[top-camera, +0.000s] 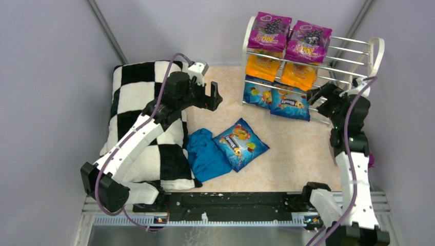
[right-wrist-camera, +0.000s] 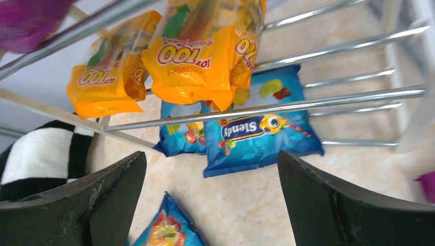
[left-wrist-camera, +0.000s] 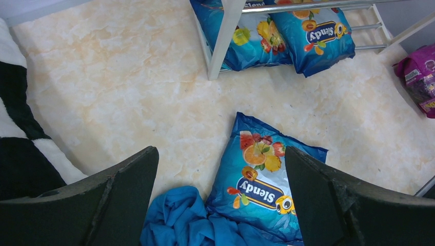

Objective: Place and organize the candy bags onto the shelf

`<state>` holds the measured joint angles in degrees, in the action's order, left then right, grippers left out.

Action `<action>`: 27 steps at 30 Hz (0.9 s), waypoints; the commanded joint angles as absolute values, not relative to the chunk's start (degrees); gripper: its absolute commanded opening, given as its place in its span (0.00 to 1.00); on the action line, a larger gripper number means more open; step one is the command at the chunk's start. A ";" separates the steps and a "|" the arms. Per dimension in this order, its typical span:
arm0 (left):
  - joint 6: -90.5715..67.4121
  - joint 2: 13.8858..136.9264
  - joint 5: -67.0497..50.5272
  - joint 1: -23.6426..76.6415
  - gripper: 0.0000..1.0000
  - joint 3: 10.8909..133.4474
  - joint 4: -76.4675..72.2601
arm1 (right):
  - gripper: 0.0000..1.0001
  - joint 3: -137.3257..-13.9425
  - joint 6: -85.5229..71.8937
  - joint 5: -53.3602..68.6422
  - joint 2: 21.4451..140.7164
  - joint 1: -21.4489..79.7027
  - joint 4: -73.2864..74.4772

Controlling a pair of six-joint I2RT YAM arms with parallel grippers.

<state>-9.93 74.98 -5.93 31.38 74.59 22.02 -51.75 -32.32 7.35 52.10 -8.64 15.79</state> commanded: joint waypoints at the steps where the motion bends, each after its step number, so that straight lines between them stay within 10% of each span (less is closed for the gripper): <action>1: -10.91 72.68 -6.20 31.63 0.99 73.86 18.45 | 0.99 -51.28 -20.59 3.21 44.34 -8.70 22.54; 27: -14.18 74.18 -10.02 32.09 0.99 71.15 15.81 | 0.99 -55.97 0.73 -44.78 75.52 -1.19 42.72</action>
<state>-13.13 73.80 -8.82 31.77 71.53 19.16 -55.90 -3.60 -38.09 70.70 -1.80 42.48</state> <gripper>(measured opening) 0.987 0.986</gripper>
